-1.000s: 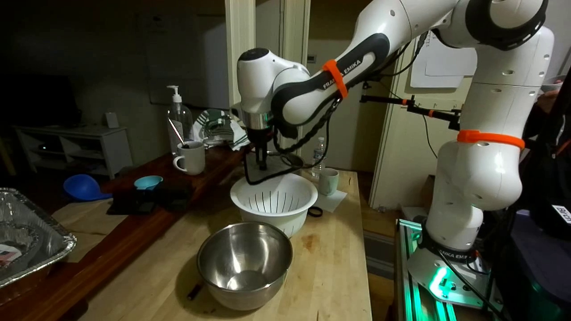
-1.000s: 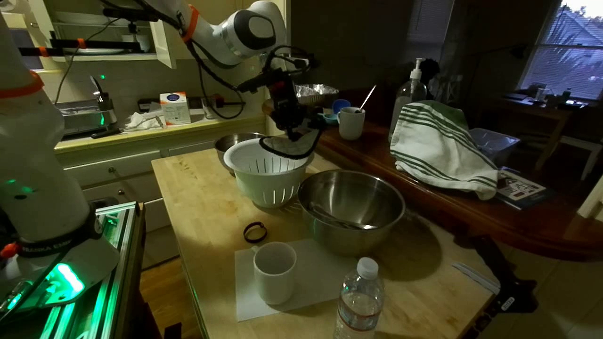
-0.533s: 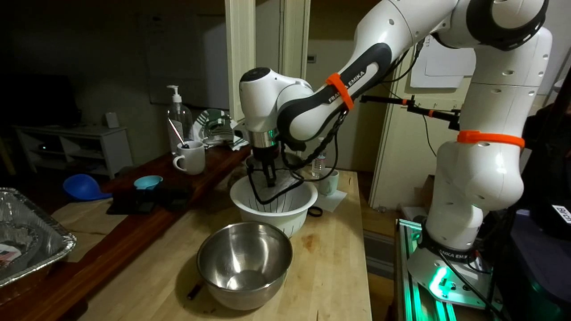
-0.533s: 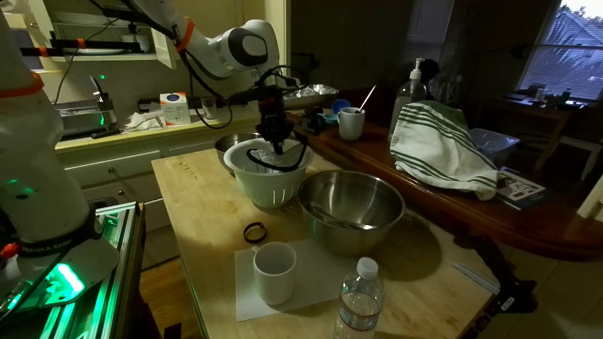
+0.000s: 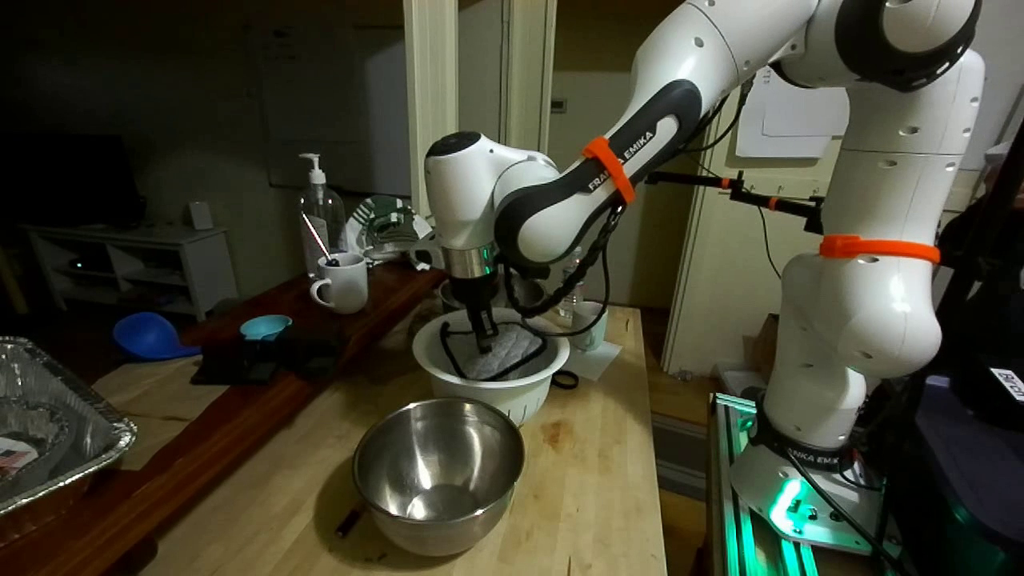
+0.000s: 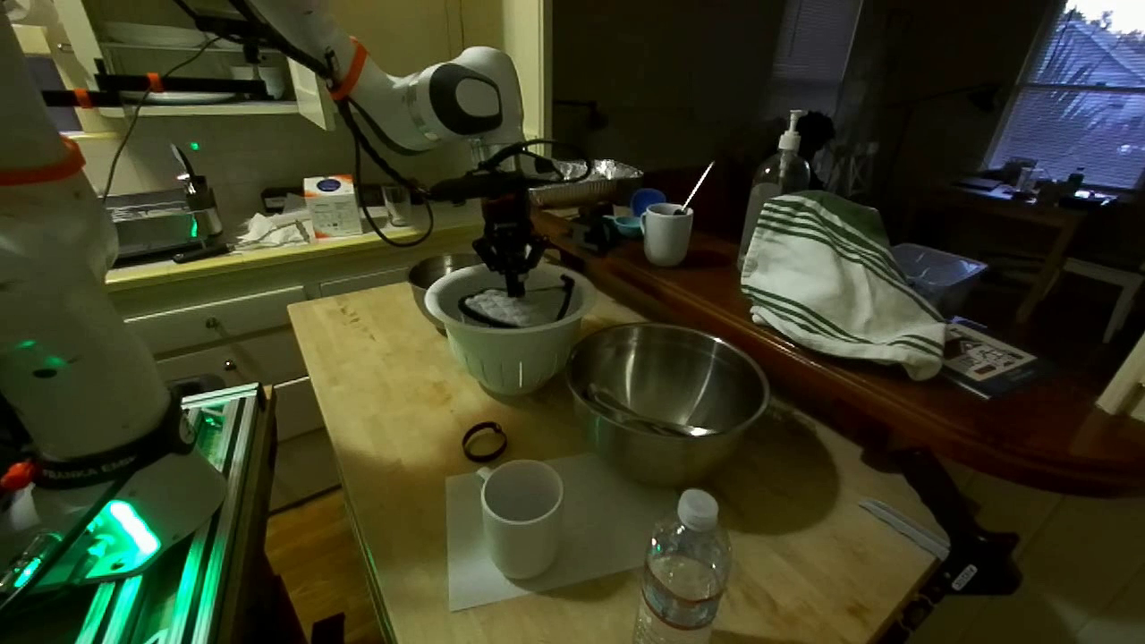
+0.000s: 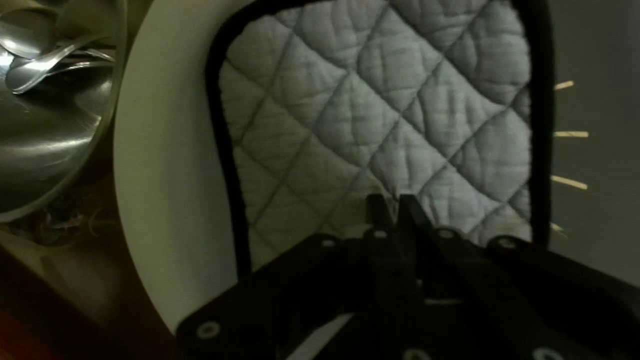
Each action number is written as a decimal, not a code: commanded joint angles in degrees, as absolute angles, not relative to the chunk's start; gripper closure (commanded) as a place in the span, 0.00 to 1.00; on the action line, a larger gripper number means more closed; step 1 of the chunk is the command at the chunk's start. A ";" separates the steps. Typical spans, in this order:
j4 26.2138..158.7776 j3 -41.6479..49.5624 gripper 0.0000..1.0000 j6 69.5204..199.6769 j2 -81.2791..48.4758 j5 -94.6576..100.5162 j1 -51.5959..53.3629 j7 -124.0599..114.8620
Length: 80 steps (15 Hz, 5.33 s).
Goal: Take the white cloth out of the silver bowl on the right and place it in the white colander then take the cutlery out of the bowl on the right and put them in the bowl on the left.
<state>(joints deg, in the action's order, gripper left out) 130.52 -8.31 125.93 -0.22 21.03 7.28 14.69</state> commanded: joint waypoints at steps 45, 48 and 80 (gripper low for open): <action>100.19 7.06 0.00 125.80 -29.95 4.46 -9.85 -2.00; 98.01 6.77 0.00 124.93 -33.54 2.22 -10.59 -1.21; 110.55 7.20 0.98 126.36 -17.09 1.01 -11.42 6.50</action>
<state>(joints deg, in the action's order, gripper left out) 105.54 6.37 125.37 -23.24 -0.70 -12.36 6.23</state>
